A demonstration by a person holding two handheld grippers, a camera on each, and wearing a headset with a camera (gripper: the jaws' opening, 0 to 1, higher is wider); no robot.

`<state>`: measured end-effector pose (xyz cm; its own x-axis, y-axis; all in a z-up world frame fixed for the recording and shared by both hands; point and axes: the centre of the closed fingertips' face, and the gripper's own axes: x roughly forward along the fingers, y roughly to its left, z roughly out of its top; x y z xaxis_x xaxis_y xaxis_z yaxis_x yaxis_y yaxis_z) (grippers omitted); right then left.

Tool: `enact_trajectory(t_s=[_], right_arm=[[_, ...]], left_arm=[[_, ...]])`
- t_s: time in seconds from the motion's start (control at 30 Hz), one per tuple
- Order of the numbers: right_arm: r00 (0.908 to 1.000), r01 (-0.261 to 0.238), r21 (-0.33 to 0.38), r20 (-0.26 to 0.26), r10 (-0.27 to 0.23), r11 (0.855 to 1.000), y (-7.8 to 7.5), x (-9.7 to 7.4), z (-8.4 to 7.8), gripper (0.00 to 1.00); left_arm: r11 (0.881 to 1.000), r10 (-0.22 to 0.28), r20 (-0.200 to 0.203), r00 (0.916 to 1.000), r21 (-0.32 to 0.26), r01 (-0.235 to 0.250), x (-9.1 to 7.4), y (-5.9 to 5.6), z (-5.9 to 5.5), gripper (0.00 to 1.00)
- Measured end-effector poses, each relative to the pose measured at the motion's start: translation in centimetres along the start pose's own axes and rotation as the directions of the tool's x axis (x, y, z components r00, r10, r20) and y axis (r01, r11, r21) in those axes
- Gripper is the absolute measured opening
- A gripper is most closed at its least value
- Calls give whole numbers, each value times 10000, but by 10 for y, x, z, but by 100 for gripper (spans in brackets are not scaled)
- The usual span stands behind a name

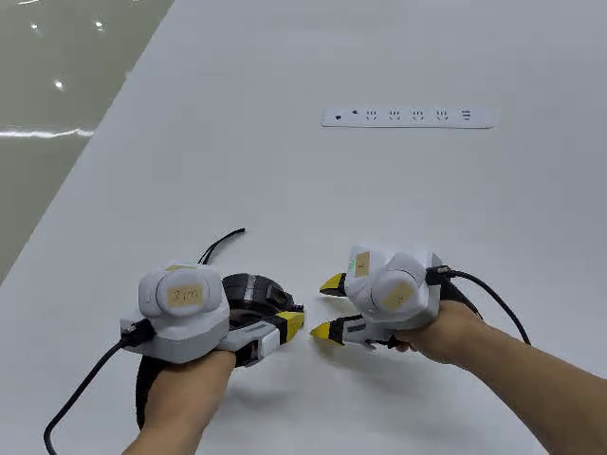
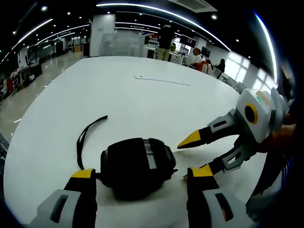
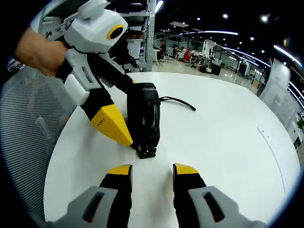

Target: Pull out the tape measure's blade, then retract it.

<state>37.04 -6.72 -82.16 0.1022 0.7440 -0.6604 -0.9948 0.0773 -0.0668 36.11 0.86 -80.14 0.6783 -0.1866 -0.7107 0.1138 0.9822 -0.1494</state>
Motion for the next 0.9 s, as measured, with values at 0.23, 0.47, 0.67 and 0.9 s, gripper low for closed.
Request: enact_trajectory(t_s=[0.23, 0.47, 0.67, 0.9], right_arm=[[9998, 210, 235, -41, -210, 9995, -1, -12, -8, 37], [9989, 430, 292, -178, -425, 9986, 1, -24, -18, 41], [9978, 628, 354, -249, -619, 9974, 2, -38, -27, 44], [9946, 1020, 746, -257, -1003, 9920, 1, -56, -39, 46]], left_arm=[[9969, -442, 60, 9990, 646, 438, -5, -3, -4, 77], [9890, -940, 16, 9956, 1145, 932, -9, -2, -9, 77], [9760, -1341, 74, 9909, 1741, 1308, -12, -3, -9, 79], [9538, -1777, 61, 9841, 2473, 1707, -16, -1, -11, 79]])
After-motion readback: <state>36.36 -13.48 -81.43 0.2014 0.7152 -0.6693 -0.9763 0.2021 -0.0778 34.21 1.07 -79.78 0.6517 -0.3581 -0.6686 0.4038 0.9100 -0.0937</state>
